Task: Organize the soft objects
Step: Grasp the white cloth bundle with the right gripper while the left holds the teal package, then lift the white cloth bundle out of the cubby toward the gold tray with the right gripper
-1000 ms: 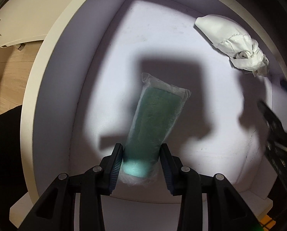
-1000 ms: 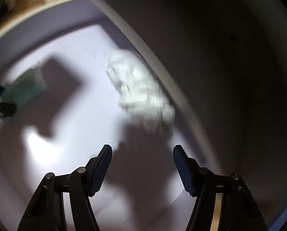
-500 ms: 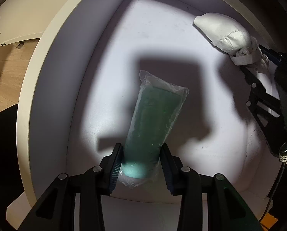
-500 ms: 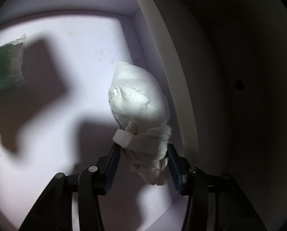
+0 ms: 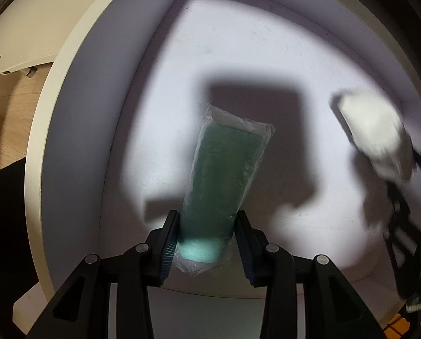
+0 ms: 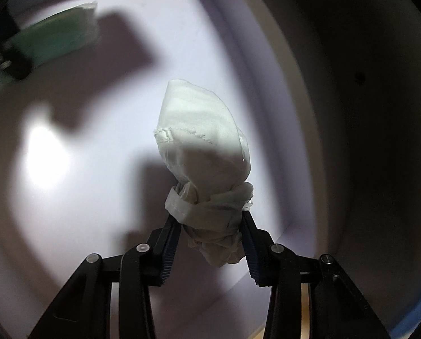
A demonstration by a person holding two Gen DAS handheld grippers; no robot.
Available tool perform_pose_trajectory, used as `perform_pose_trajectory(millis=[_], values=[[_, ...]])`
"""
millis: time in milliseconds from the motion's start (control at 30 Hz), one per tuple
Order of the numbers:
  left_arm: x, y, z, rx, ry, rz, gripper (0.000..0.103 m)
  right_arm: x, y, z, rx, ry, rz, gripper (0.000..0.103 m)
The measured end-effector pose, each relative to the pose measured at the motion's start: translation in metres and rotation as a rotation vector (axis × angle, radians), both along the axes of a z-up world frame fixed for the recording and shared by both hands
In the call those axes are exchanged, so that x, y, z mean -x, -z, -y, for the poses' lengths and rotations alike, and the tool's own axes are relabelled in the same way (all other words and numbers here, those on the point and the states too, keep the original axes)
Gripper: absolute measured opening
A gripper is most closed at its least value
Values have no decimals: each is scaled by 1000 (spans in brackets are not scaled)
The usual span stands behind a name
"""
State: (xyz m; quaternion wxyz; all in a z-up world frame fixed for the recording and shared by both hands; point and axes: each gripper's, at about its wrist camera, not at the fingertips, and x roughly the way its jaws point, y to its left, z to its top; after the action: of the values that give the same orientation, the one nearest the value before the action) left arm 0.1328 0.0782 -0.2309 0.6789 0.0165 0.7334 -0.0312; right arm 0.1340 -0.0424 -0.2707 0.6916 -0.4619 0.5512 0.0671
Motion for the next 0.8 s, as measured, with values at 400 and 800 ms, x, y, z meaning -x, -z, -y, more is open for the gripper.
perform_pose_trajectory(millis=[400,800], values=[[9,4,4,37,-34,2,40,22,-29,-4,-212,115,-24,93],[19,13,12,17,-11,5,40,-5,-15,9,-343,293,-128,65]])
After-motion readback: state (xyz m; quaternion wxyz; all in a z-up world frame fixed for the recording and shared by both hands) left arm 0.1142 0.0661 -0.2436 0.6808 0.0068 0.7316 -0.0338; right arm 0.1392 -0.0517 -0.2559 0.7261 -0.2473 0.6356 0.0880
